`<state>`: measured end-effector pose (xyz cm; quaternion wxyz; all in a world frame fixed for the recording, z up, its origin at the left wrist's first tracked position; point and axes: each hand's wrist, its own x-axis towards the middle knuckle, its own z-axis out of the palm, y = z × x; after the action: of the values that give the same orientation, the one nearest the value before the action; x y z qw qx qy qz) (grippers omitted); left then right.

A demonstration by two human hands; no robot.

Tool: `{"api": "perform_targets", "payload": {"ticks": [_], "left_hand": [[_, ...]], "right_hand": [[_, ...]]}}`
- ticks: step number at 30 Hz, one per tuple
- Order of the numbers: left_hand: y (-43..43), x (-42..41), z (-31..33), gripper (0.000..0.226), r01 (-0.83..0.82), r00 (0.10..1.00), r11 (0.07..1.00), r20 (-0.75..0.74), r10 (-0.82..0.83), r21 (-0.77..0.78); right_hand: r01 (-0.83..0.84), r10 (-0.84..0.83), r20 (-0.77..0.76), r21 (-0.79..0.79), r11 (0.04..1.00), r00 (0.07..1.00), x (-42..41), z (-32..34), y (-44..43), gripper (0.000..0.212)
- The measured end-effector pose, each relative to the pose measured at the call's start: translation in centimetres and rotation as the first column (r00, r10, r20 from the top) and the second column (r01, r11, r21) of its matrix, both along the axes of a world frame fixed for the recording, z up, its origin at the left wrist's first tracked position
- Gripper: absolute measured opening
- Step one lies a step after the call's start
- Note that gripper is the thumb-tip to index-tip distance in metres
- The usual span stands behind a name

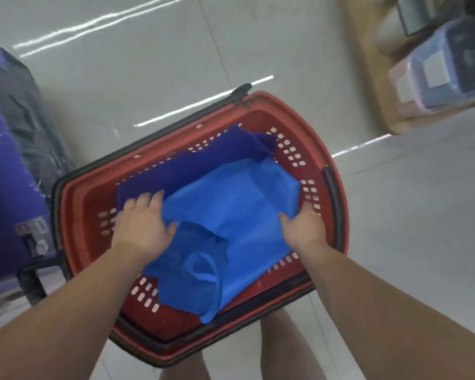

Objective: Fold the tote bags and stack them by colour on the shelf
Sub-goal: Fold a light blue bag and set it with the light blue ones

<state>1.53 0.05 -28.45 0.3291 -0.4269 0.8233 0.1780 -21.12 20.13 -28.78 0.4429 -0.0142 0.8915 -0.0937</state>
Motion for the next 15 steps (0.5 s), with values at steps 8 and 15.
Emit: {"api": "perform_targets", "payload": {"ticks": [8,15], "left_hand": [[-0.5,0.8,-3.4,0.028,-0.057,0.998,0.997,-0.01,0.058,0.052],[0.0,2.3,-0.1,0.025,-0.295,0.918,0.949,-0.241,0.314,0.112]], "right_hand": [[-0.171,0.166,-0.107,-0.042,0.984,0.98,1.0,-2.8,-0.7,0.027],[-0.156,0.135,-0.099,-0.26,0.953,0.986,2.3,0.4,-1.4,0.042]]}}
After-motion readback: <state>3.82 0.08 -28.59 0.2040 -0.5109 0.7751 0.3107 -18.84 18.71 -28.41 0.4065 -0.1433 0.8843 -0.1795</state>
